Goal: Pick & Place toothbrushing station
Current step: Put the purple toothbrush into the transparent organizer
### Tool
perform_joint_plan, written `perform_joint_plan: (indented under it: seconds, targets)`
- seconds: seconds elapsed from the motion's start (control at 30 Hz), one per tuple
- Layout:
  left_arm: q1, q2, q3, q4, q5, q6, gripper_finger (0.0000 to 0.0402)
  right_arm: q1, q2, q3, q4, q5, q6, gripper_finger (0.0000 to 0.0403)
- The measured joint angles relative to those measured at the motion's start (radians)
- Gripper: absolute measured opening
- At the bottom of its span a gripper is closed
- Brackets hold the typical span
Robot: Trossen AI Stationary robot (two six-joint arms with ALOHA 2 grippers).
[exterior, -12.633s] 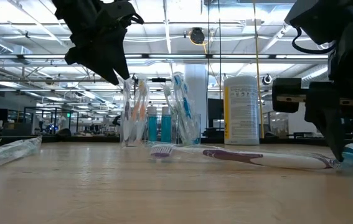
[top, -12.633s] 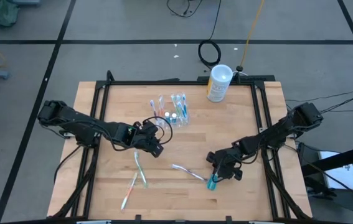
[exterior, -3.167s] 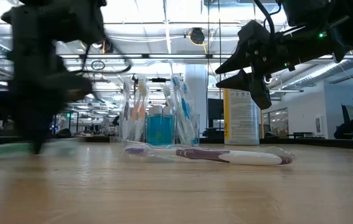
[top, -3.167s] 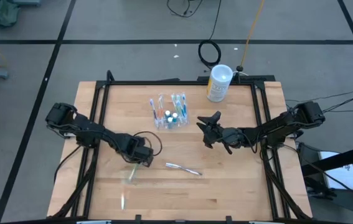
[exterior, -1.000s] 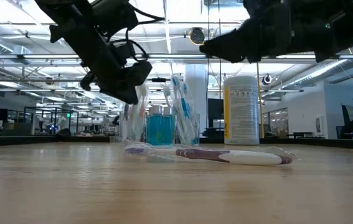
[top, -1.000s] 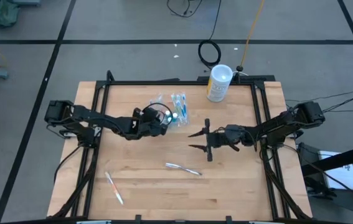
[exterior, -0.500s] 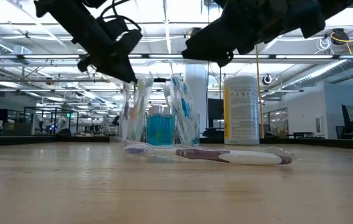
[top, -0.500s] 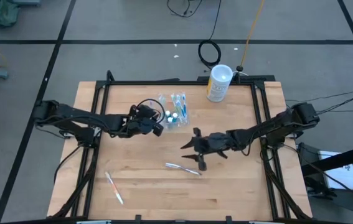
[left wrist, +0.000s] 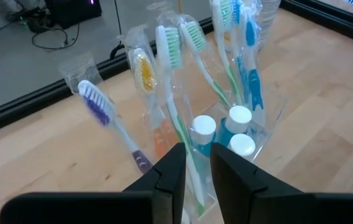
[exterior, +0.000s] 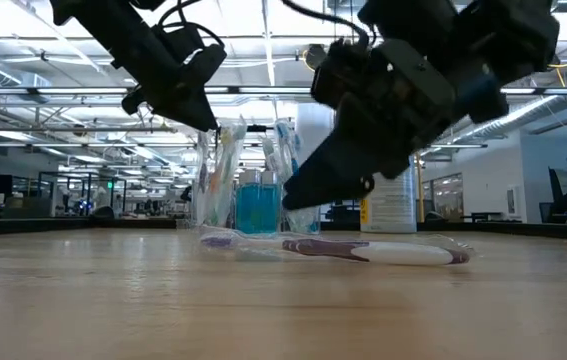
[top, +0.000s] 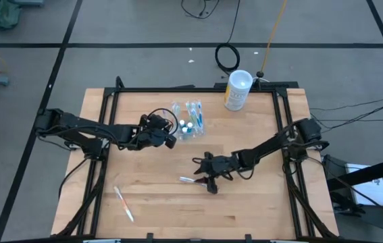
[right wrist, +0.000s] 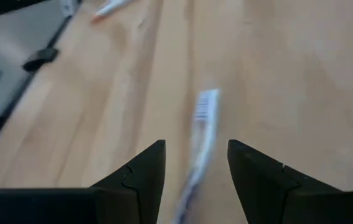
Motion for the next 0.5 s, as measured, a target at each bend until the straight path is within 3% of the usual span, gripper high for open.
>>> perform_joint_plan:
  seconds: [0.2, 0.37, 0.5]
  targets:
    - [0.003, 0.0, 0.0, 0.003, 0.0, -0.014, 0.0081, 0.01, 0.13, 0.013, 0.112, -0.072, 0.029, 0.0167]
    - [0.003, 0.0, 0.0, 0.003, -0.001, -0.021, 0.0081, 0.008, 0.154, 0.015, 0.113, -0.072, -0.029, 0.0162]
    - [0.002, 0.0, 0.0, 0.005, 0.0, -0.022, 0.0081, 0.008, 0.144, 0.014, 0.097, -0.07, -0.112, 0.0133]
